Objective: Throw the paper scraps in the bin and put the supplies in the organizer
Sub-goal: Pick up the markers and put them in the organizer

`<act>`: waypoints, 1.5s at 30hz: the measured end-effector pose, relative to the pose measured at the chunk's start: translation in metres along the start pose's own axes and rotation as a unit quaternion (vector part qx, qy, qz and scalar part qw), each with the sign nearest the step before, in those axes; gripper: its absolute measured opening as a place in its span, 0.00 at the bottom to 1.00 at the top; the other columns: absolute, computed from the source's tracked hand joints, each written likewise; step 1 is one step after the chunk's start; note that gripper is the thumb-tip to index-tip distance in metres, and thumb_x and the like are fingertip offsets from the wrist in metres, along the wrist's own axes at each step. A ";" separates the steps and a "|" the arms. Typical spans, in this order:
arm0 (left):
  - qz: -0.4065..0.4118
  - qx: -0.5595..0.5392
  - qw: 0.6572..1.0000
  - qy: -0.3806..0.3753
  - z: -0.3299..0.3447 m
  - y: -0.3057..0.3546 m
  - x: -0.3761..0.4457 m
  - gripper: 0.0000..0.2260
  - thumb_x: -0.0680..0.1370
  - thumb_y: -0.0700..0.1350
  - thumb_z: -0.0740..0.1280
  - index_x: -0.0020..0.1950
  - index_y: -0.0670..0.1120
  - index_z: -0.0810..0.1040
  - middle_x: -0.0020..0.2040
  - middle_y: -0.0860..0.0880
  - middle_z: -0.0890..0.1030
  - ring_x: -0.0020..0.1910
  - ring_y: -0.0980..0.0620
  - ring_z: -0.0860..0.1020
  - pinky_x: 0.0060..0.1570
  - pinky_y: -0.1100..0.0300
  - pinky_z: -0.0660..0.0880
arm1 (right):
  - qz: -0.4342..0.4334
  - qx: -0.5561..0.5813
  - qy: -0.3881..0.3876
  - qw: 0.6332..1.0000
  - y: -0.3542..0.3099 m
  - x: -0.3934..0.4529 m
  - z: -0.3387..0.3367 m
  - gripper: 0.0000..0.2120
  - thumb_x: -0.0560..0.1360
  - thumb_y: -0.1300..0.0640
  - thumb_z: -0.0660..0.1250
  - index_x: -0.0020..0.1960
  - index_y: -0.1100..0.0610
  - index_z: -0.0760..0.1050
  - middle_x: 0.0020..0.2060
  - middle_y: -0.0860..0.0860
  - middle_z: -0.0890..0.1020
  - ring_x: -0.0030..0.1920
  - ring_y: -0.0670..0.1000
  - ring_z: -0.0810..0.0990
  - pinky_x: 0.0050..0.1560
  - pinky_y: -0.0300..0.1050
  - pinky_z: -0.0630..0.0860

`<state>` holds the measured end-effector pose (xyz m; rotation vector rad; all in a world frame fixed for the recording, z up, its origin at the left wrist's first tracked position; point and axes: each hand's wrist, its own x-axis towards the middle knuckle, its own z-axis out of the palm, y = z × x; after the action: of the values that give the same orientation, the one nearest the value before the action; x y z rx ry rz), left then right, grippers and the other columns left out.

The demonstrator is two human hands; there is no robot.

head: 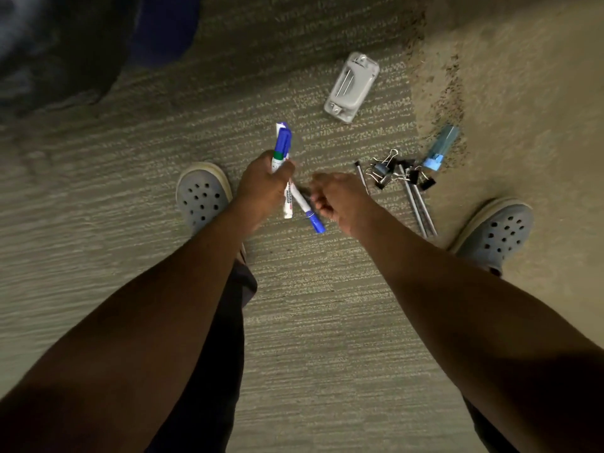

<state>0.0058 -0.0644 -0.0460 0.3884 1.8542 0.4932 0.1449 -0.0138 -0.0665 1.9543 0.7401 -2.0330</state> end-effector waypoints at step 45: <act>0.041 -0.297 0.918 -0.260 -0.379 0.378 -0.491 0.09 0.74 0.41 0.72 0.52 0.42 0.77 0.37 0.44 0.75 0.24 0.56 0.67 0.21 0.66 0.64 | -0.704 -0.584 0.181 0.362 -0.301 -0.669 0.089 0.10 0.75 0.49 0.64 0.54 0.51 0.76 0.32 0.48 0.78 0.28 0.51 0.77 0.24 0.44 0.72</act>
<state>-0.1843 -0.0359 0.6541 0.1581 1.1061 0.8835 -0.0222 0.0769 0.6479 0.4144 3.3159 -0.2096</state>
